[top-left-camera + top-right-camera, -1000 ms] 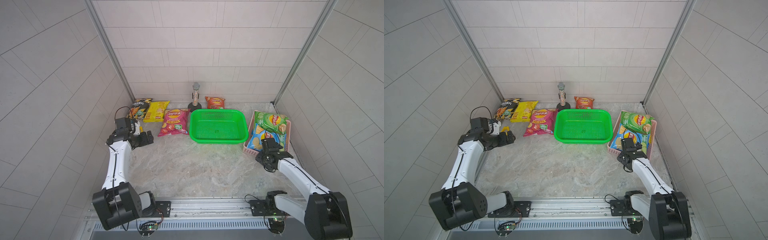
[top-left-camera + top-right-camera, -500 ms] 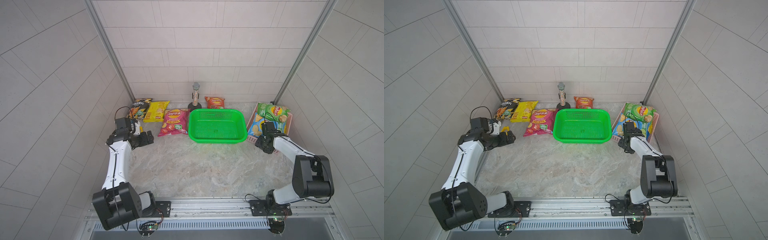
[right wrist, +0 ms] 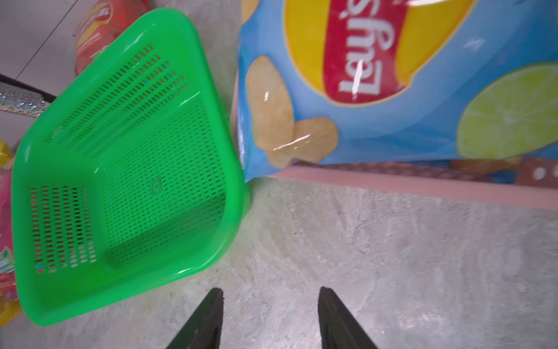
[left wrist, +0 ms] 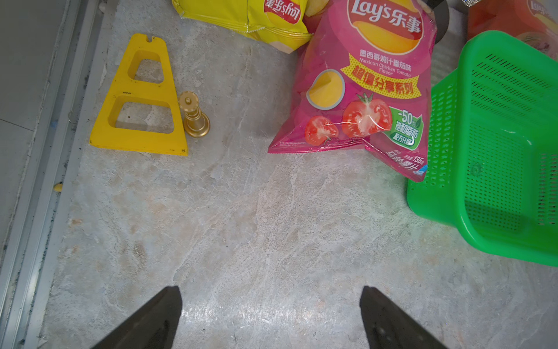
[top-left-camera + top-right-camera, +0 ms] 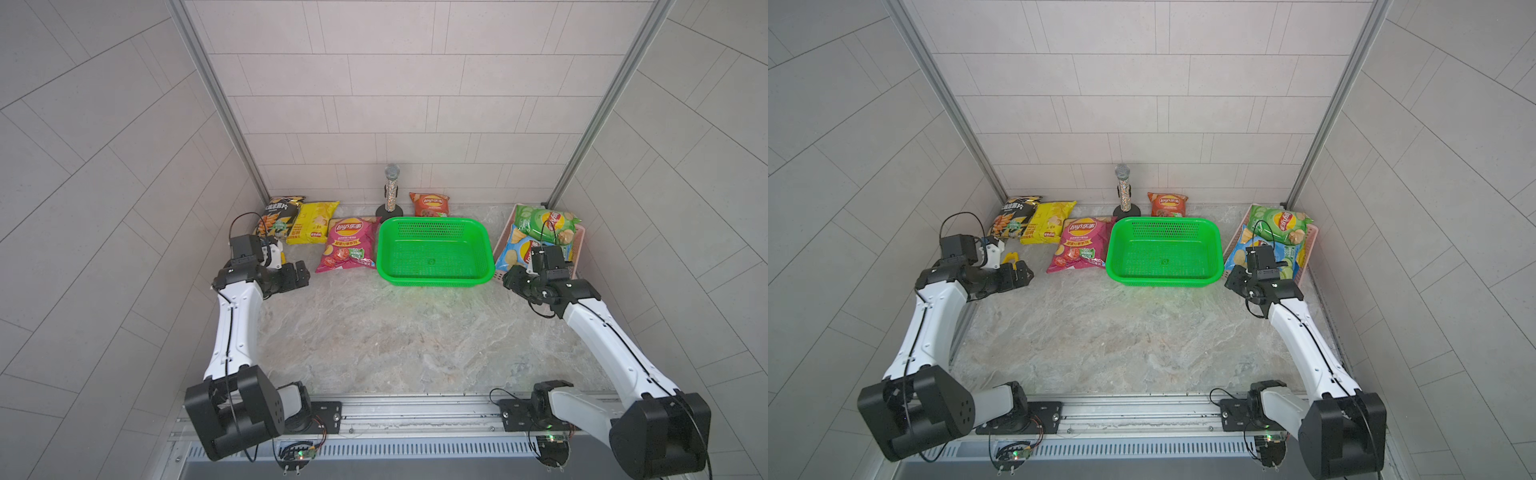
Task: Put the potato chips into the basket
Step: Move the basket to the corner of the board, then move the basket to the center of the board.
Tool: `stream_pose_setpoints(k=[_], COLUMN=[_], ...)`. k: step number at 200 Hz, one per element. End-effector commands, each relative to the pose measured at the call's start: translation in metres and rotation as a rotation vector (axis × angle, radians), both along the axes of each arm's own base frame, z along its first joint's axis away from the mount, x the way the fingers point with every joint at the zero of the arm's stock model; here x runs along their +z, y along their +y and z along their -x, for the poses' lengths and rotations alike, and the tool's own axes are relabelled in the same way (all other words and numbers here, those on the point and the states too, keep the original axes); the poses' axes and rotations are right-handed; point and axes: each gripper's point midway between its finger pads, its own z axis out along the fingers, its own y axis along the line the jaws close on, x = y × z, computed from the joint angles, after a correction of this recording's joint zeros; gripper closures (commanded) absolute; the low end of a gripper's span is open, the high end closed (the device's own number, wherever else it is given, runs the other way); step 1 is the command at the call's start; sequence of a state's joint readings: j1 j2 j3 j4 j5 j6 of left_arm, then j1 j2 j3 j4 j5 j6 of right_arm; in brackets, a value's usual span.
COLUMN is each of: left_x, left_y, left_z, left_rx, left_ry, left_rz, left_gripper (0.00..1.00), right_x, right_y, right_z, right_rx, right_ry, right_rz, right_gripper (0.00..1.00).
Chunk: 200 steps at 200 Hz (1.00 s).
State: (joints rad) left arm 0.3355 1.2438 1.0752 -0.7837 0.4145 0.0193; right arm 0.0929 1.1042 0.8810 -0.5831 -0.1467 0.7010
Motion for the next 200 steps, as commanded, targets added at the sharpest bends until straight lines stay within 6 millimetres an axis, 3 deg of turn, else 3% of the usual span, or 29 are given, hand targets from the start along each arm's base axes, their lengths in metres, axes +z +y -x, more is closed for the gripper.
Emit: stream_pose_setpoints(k=[1,51,84,104,147,200], left_x=[-0.002,-0.005,-0.004,-0.004,-0.005,-0.007], left_y=[-0.004,-0.008,-0.012,-0.016,-0.016,-0.016], left_z=[0.004,0.005,0.005,0.005,0.007,0.007], left_rx=[-0.022,-0.041,-0.06,-0.075,-0.08,-0.081], left_ry=[0.005,0.009,0.004,-0.001,0.006,0.018], left_rz=[0.014,0.031,0.047,0.062,0.063,0.067], left_gripper=[0.0,0.0,0.0,0.0,0.0,0.0], right_x=[-0.002,-0.013,-0.002,-0.007,-0.031,-0.061], right_y=[0.025,0.108,0.16,0.186,0.21,0.226], right_z=[-0.003,-0.034,-0.034,-0.035,-0.048,-0.056], right_rx=[0.06,0.328,0.622,0.798,1.045,1.17], right_ry=[0.03,0.061,0.089,0.128,0.19,0.213], right_rz=[-0.014,0.14,0.294,0.327,0.469,0.494], right_gripper=[0.41,0.4,0.39,0.33,0.27,0.27])
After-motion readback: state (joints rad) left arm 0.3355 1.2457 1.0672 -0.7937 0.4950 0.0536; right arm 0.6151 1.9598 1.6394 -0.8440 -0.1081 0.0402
